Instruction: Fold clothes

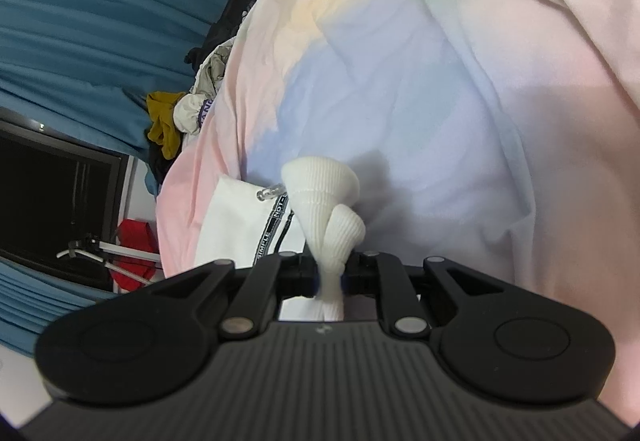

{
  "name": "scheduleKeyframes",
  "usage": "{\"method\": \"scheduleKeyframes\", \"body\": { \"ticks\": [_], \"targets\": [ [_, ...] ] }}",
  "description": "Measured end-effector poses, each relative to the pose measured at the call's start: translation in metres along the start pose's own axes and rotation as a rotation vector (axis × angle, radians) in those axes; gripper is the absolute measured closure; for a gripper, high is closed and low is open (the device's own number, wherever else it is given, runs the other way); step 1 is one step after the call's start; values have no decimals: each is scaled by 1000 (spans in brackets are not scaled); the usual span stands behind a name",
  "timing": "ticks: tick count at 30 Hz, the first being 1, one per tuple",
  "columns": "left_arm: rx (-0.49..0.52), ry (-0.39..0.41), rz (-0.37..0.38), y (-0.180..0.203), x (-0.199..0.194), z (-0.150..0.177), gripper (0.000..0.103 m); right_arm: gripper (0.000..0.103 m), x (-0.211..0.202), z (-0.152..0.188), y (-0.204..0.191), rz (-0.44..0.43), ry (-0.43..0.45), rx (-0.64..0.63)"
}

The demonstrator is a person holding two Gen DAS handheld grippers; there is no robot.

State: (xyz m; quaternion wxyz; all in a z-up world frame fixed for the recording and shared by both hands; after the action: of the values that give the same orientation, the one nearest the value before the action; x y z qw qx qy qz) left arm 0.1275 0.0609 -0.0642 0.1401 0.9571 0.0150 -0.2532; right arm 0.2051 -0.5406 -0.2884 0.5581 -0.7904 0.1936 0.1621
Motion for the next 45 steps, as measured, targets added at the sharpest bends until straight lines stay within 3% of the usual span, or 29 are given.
{"method": "scheduleKeyframes", "body": {
  "ticks": [6, 12, 45],
  "targets": [
    [173, -41, -9, 42, 62, 37, 37, 90, 0, 2, -2, 7, 20, -47],
    [250, -72, -15, 38, 87, 61, 36, 90, 2, 5, -3, 13, 34, -66],
    [280, -76, 1, 27, 85, 71, 36, 90, -13, 3, -43, -3, 122, -190]
  ]
}}
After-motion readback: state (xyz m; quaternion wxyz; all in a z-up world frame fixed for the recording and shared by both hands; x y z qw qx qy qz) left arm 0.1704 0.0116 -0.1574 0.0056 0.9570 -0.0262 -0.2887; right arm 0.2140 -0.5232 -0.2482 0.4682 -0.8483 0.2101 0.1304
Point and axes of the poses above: each gripper's, at about its wrist camera, not at the fingertips, and x roughly the way its jaws point, y to its right, z to its underside, the point moved 5 cm from there along x, roughly the way its jaws point, and after that the axes turned 9 degrees about y, right-handed, at the moved point
